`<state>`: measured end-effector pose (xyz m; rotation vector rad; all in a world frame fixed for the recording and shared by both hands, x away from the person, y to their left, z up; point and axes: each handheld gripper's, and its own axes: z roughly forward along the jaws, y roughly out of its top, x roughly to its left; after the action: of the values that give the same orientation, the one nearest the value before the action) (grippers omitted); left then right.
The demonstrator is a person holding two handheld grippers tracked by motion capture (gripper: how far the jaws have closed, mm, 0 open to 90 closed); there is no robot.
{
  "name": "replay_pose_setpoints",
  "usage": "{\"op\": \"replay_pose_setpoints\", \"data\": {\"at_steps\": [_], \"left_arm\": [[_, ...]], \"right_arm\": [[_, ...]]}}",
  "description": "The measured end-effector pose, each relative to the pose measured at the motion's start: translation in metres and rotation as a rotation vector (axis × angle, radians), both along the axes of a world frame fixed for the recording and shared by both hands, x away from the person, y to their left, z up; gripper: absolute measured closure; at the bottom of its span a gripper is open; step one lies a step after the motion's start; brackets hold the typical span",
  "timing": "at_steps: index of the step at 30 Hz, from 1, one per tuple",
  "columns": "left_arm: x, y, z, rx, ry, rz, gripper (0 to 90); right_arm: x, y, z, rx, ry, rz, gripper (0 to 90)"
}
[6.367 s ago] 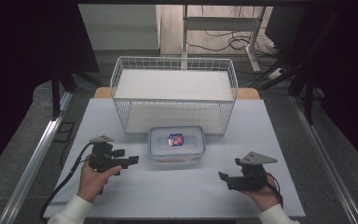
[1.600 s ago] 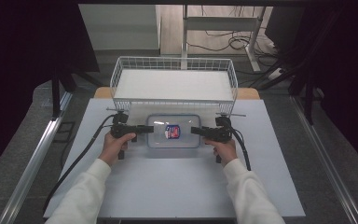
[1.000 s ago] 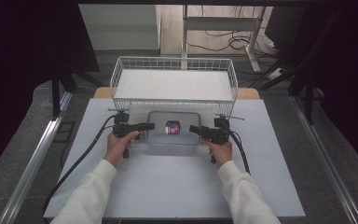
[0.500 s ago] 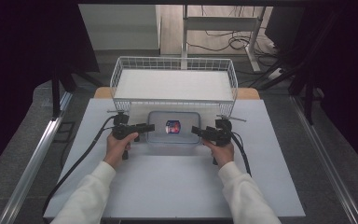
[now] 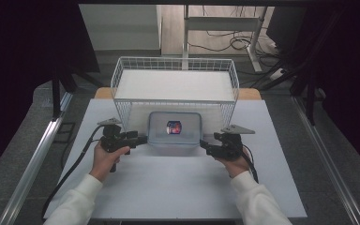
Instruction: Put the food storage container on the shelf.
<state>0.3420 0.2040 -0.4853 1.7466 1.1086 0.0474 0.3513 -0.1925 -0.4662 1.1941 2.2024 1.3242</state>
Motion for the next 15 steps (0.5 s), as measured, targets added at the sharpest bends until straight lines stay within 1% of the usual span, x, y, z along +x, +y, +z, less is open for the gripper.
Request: {"op": "replay_pose_setpoints", "data": {"at_steps": [1,3,4,5,6,7,8,9,10,11,12,13,14,15], "left_arm": [[-0.005,0.0,0.0,0.003,0.0,-0.007,31.3],[-0.014,0.0,0.0,0.028,-0.004,-0.021,31.6],[-0.018,0.0,0.0,0.044,-0.005,-0.022,31.6],[-0.022,0.0,-0.001,0.059,-0.005,-0.024,31.6],[-0.025,0.001,-0.002,0.071,-0.004,-0.026,31.6],[-0.032,0.001,-0.005,0.09,0.005,-0.031,31.4],[-0.032,0.001,-0.005,0.09,0.005,-0.031,31.4],[-0.037,0.0,-0.006,0.111,0.005,-0.031,31.4],[-0.039,0.0,-0.007,0.121,0.009,-0.036,31.3],[-0.043,-0.001,-0.007,0.136,0.01,-0.043,31.2],[-0.045,-0.002,-0.007,0.144,0.01,-0.045,31.0],[-0.05,-0.002,-0.008,0.151,0.016,-0.049,31.0],[-0.05,-0.002,-0.008,0.151,0.016,-0.049,30.9],[-0.053,-0.002,-0.008,0.152,0.019,-0.052,30.9]], "right_arm": [[-0.002,-0.001,0.0,-0.001,0.001,0.006,32.1],[-0.008,-0.001,0.0,-0.026,0.018,0.044,38.3],[-0.01,0.0,-0.001,-0.037,0.012,0.057,40.7],[-0.01,0.0,-0.001,-0.037,0.012,0.057,40.7],[-0.012,0.001,-0.001,-0.041,0.016,0.069,42.1],[-0.015,0.004,-0.002,-0.022,0.034,0.116,44.1],[-0.015,0.004,-0.002,-0.022,0.034,0.116,44.1],[-0.017,0.007,-0.003,-0.029,0.035,0.133,45.2],[-0.018,0.011,-0.004,-0.051,0.025,0.145,47.4],[-0.019,0.014,-0.005,-0.061,0.024,0.152,49.3],[-0.02,0.018,-0.007,-0.08,0.023,0.164,51.5],[-0.021,0.023,-0.01,-0.116,0.018,0.173,57.1],[-0.021,0.023,-0.01,-0.116,0.018,0.173,57.1],[-0.021,0.026,-0.011,-0.141,0.016,0.182,59.7]]}}
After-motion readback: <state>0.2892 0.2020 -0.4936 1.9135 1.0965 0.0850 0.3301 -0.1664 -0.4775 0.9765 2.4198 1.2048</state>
